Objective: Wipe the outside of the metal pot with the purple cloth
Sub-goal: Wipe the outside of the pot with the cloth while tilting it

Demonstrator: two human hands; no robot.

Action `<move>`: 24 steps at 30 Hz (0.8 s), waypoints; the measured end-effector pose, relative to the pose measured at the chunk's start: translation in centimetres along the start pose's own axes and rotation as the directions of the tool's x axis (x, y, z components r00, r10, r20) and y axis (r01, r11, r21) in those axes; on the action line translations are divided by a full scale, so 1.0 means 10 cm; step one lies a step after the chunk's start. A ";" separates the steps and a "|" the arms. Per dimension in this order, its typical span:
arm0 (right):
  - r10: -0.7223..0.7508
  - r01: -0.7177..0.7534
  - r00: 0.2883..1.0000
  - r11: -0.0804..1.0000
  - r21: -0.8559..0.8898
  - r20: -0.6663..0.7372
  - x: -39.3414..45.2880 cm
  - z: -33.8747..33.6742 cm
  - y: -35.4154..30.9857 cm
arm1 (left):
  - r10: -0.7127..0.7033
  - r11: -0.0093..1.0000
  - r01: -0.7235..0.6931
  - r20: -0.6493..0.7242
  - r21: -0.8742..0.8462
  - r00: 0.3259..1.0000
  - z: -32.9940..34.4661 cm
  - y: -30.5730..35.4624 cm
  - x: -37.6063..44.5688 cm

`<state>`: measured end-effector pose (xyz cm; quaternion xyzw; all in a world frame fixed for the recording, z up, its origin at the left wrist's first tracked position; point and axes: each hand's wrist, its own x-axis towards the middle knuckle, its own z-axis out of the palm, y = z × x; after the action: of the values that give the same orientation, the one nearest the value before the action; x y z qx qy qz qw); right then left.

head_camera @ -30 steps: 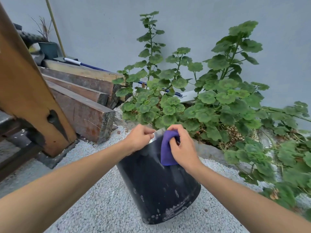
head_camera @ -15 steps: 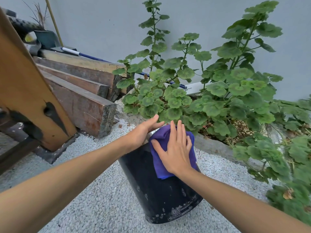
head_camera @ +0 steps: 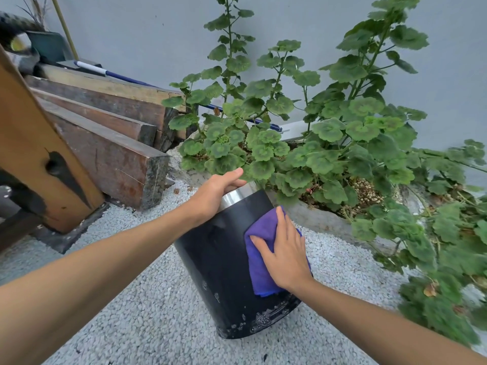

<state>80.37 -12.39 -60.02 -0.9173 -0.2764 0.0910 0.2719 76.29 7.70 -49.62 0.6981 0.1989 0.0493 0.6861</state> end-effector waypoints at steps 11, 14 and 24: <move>0.265 -0.142 0.944 0.864 0.484 -0.196 0.37 -0.40 0.10 | 0.034 0.997 -0.027 -0.098 0.070 0.995 0.08 0.02 -0.04; 0.141 -0.009 0.962 0.871 0.490 -0.234 0.63 -0.51 -0.14 | 0.081 0.980 -0.053 -0.140 0.190 0.987 0.15 0.07 -0.04; 0.123 -0.101 0.991 0.935 0.339 -0.043 0.49 -0.25 0.02 | 0.167 0.877 -0.059 -0.187 0.477 0.968 0.28 0.19 0.08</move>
<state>85.35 -10.91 -58.17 -0.8741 -0.1954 0.1229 0.4273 78.34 5.38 -48.07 0.8432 0.2390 0.1176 0.4669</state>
